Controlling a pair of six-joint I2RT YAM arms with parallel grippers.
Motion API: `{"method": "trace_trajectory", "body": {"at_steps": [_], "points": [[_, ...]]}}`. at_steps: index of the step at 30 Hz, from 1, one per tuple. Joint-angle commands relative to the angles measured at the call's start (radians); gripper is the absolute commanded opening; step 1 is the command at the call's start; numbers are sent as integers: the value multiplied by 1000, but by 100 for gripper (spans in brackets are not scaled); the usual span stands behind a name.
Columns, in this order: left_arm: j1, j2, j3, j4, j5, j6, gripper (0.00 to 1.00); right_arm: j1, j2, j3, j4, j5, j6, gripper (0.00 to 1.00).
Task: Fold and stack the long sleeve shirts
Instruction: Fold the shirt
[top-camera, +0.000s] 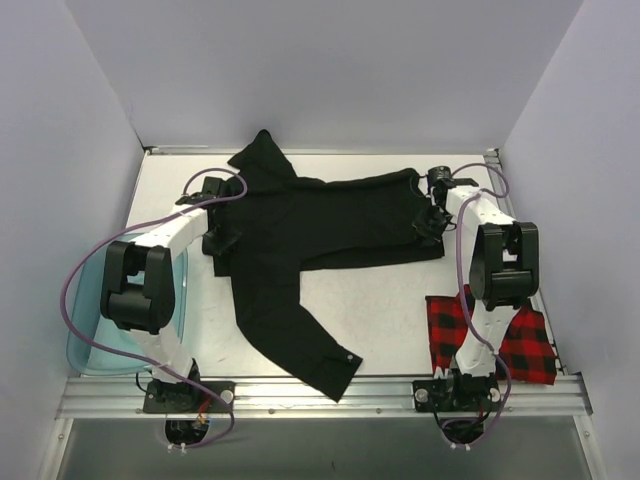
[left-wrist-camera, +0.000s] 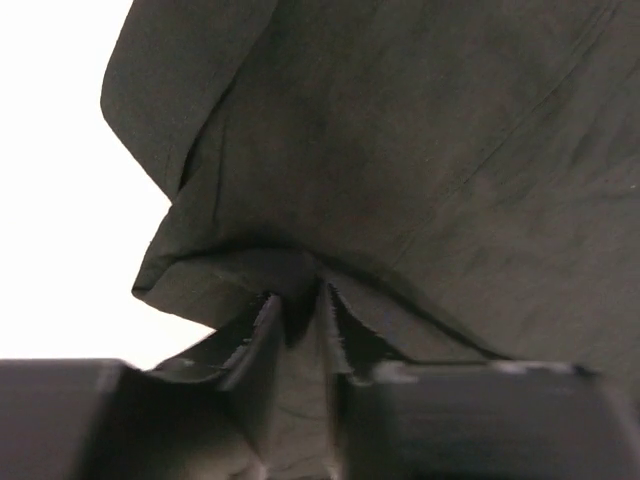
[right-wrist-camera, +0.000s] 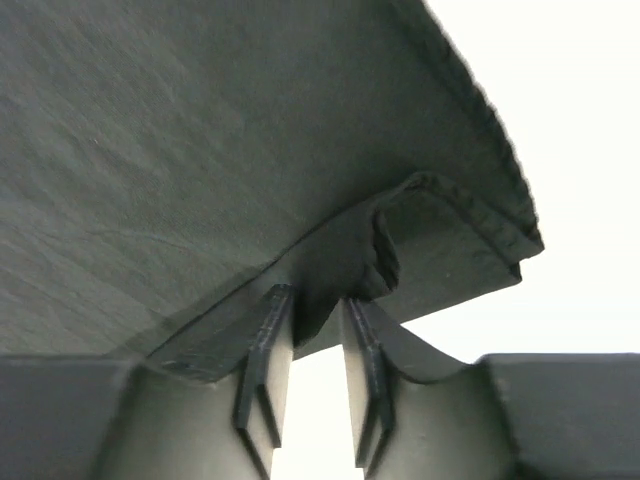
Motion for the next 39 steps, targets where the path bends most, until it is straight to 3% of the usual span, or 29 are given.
{"method": "trace_trajectory", "body": {"at_steps": [1,4,5,7,8,10,11,14,21,26,32,39], "points": [[10,-8,48,28,1,6,31,-19,-7,46,-43,42,-31,29],[13,-40,54,28,-2,12,50,-19,-44,50,-47,82,-56,51],[16,-61,57,28,-8,21,56,-17,-68,52,-54,91,-60,62],[14,-89,63,28,-19,36,75,-16,-102,47,-54,105,-88,72],[16,-101,66,28,-30,44,79,0,-143,38,-52,110,-106,80],[14,-149,78,25,-44,81,96,30,-185,26,-54,137,-181,87],[14,-182,81,28,-62,108,97,52,-229,6,-52,149,-209,94],[16,-254,85,20,-94,176,98,153,-330,-46,-48,194,-292,100],[-1,-460,-15,6,-107,346,97,437,-559,-258,-18,-3,-451,91],[-6,-659,-209,38,-88,423,98,783,-631,-384,-5,-64,-533,87],[-6,-817,-388,92,-122,440,97,1030,-551,-412,32,-96,-527,80],[-7,-914,-500,158,-143,437,97,1130,-334,-305,71,-151,-548,59]]}}
